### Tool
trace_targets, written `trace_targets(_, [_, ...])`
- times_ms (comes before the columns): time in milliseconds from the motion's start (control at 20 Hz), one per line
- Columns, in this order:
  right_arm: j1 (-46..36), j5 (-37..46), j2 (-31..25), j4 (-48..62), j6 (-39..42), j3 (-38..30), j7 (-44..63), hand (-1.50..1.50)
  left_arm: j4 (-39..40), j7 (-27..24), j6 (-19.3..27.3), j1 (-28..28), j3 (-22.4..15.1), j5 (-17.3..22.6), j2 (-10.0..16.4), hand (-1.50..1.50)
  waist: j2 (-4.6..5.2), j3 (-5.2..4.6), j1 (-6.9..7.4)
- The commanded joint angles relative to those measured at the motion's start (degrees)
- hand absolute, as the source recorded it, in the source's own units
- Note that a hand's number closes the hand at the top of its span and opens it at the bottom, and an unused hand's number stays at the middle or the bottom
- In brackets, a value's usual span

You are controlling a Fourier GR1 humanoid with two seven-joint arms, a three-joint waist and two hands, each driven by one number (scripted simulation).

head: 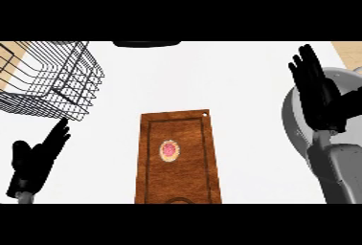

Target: Pick the cupcake from the cutting board and place it in the pot

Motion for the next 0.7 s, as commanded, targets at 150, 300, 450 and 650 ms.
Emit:
trace_targets(150, [-9.54, -8.21, 1.57, 0.73, 18.86, 6.28, -4.43, 1.50, -5.87, -4.27, 2.40, -9.96, 2.97, 0.29, -3.87, 0.00, -1.42, -0.23, 4.93])
trace_targets(300, [-14.10, 9.22, -12.65, -2.40, 22.55, 11.51, -8.10, 1.50, -7.57, -5.08, 2.42, -11.80, 3.80, 1.68, -5.12, 0.00, -3.34, -1.96, 5.05])
trace_targets(450, [-11.57, 9.30, -7.89, 9.31, 25.87, 12.14, -22.11, -1.50, -9.42, -6.26, 6.37, -16.33, 4.51, 1.23, -9.41, 0.00, -0.72, -0.29, 4.41])
trace_targets(650, [-10.79, 13.92, -8.52, 12.35, 30.58, 15.66, -39.74, -1.50, -6.50, -8.18, 6.71, -16.07, 4.95, 0.50, -10.71, 0.00, -0.90, -0.32, 3.67])
